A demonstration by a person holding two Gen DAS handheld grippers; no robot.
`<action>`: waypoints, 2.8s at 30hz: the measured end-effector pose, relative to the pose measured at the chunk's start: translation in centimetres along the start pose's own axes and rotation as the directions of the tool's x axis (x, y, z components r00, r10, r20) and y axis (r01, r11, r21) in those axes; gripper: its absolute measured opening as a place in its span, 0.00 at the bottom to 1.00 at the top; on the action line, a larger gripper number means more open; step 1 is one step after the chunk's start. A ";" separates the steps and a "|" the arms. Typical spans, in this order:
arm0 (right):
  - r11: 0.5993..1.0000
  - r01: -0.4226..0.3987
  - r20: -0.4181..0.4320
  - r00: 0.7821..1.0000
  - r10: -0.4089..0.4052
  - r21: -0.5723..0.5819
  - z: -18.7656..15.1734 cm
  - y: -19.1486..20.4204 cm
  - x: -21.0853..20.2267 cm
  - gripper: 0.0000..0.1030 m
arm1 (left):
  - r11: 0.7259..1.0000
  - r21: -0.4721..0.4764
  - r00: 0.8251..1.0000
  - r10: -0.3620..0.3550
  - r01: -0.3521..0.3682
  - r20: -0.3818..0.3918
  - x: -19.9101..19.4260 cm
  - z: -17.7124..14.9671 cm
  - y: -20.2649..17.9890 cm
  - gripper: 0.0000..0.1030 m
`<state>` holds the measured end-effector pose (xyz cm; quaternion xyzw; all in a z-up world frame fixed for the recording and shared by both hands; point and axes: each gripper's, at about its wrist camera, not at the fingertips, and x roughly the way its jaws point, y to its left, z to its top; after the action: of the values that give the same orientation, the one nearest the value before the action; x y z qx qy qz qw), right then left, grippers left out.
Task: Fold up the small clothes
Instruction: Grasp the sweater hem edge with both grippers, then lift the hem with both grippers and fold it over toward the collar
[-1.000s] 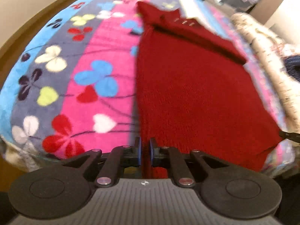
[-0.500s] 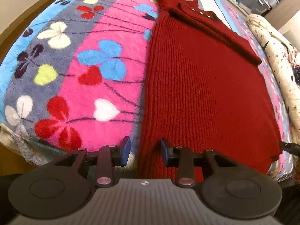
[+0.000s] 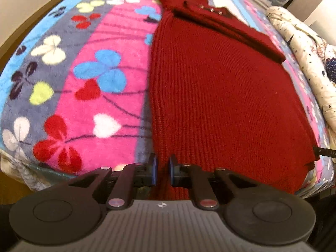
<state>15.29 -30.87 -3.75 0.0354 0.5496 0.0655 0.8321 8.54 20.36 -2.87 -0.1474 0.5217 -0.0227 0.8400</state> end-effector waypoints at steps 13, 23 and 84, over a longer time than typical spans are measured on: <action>1.000 0.006 -0.014 1.000 -0.006 -0.014 -0.1 0.1 0.4 0.16 | 1.000 -0.007 0.999 0.028 -0.028 -0.041 0.9 0.1 0.0 0.17; 0.999 -0.004 0.047 0.999 0.006 -0.034 -0.2 0.6 -0.8 0.10 | 0.995 0.080 0.998 0.055 -0.056 0.021 -0.1 -0.5 -1.3 0.11; 0.977 -0.132 0.226 0.970 0.092 0.169 12.2 -1.5 2.2 0.58 | 0.993 -0.102 0.992 -0.041 0.053 0.116 1.2 17.5 4.0 0.57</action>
<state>27.46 -31.86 -1.17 0.1494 0.4565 0.0575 0.8752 24.08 27.82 2.21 -0.2045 0.4698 -0.0067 0.8587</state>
